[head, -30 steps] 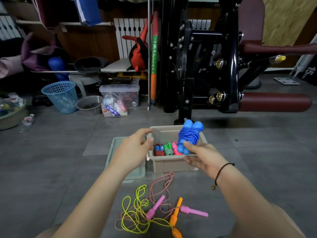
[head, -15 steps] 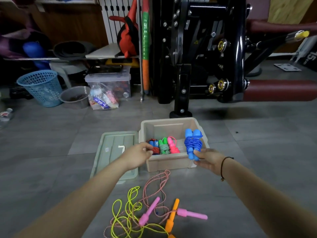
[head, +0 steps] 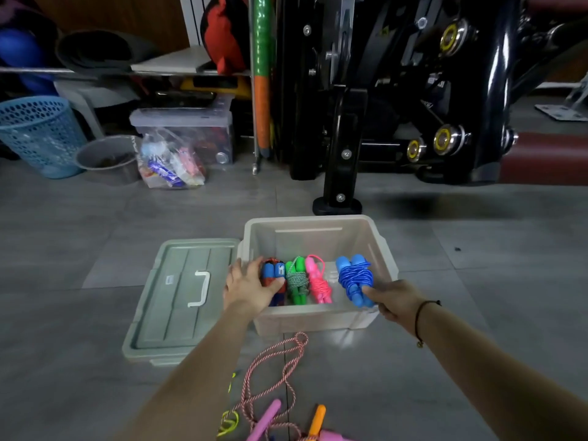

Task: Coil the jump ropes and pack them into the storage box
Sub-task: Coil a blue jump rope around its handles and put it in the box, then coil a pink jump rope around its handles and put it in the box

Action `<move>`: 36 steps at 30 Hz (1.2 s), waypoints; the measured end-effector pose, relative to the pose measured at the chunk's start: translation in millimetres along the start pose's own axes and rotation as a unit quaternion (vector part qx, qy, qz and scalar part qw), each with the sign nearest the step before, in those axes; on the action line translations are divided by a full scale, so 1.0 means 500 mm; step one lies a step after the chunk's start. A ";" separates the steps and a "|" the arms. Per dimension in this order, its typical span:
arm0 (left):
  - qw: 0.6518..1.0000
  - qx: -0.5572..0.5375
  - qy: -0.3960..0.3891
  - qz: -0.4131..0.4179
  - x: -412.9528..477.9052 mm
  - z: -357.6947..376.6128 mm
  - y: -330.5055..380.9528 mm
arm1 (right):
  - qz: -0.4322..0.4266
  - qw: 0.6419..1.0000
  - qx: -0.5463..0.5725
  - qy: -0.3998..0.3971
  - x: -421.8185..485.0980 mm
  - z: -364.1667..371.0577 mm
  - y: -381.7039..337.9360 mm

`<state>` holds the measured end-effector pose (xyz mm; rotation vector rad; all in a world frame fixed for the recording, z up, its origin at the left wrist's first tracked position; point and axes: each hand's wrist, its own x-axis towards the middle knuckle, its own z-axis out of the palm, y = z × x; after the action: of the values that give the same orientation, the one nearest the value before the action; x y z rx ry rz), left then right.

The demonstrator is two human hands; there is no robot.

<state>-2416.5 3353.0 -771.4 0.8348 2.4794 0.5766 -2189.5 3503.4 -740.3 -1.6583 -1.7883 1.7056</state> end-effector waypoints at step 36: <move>0.984 0.016 0.048 0.172 -0.160 0.093 -0.142 | -0.145 0.987 -0.066 0.024 -0.040 0.135 0.099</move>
<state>-2366.1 3261.0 -822.9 1.2915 2.4492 0.7084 -2203.4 3434.7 -790.3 -1.3872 -2.0412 1.4402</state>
